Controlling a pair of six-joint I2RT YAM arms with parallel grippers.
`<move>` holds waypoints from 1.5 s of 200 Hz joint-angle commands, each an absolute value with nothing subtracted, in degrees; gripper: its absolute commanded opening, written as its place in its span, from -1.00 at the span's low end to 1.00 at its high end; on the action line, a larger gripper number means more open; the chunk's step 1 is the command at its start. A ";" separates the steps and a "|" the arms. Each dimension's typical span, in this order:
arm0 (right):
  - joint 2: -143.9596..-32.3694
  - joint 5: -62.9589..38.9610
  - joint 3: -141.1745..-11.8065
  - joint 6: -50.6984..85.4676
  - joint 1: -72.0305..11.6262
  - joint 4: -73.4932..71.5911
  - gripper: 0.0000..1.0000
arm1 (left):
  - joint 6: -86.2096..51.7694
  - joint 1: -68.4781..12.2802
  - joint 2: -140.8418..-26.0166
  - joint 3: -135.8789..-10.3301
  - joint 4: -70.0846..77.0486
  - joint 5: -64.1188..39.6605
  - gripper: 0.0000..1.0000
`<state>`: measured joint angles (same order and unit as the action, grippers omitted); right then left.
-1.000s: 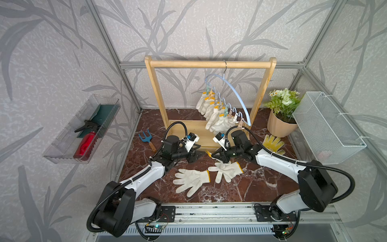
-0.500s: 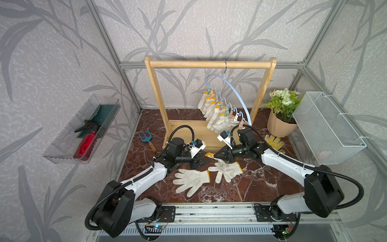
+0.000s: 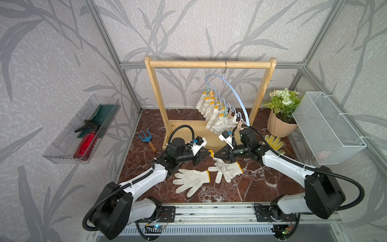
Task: Clip the gloves onto a hanger to dry
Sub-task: Pick up the glove from the center of the board.
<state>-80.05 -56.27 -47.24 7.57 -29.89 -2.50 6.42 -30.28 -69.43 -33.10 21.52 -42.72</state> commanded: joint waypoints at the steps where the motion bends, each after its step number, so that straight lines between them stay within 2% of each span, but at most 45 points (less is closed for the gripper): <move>1: -76.87 -52.28 -45.66 7.22 -29.37 -5.10 -0.46 | 6.26 -30.65 -69.20 -34.20 21.65 -42.95 -0.88; 11: -75.42 -49.58 -44.52 5.92 -29.48 -5.53 -0.30 | 5.92 -30.66 -69.18 -34.94 20.56 -42.36 -1.00; 47: -67.92 -38.32 -39.92 -3.59 -33.08 -7.59 -0.10 | 5.08 -30.67 -69.75 -39.25 13.99 -38.93 -1.00; 95: -65.74 -26.77 -39.03 -9.78 -37.76 -7.91 -0.06 | 4.34 -30.85 -71.45 -44.15 7.46 -40.28 -1.00; 145: -66.69 -20.15 -39.07 -11.81 -38.58 -12.24 -0.06 | 5.86 -31.35 -71.21 -44.74 4.75 -43.27 -1.00; 169: -67.43 -20.27 -39.40 -13.30 -38.56 -12.83 -0.06 | 6.72 -31.46 -70.95 -44.78 3.89 -43.41 -1.00; 215: -69.87 -30.39 -41.03 -12.19 -38.58 -11.85 -0.07 | 7.16 -31.44 -70.86 -44.82 4.14 -44.08 -1.00; 234: -69.66 -30.02 -40.48 -11.71 -38.59 -12.20 -0.14 | 7.24 -31.38 -70.76 -44.66 4.19 -44.12 -1.00; 300: -69.17 -29.93 -40.15 -11.16 -38.48 -12.28 -0.74 | 7.53 -31.46 -70.57 -44.07 4.67 -45.04 -1.00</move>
<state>-69.82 -29.04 -39.35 -11.60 -38.37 -10.96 6.07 -31.18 -71.46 -43.05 4.27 -43.42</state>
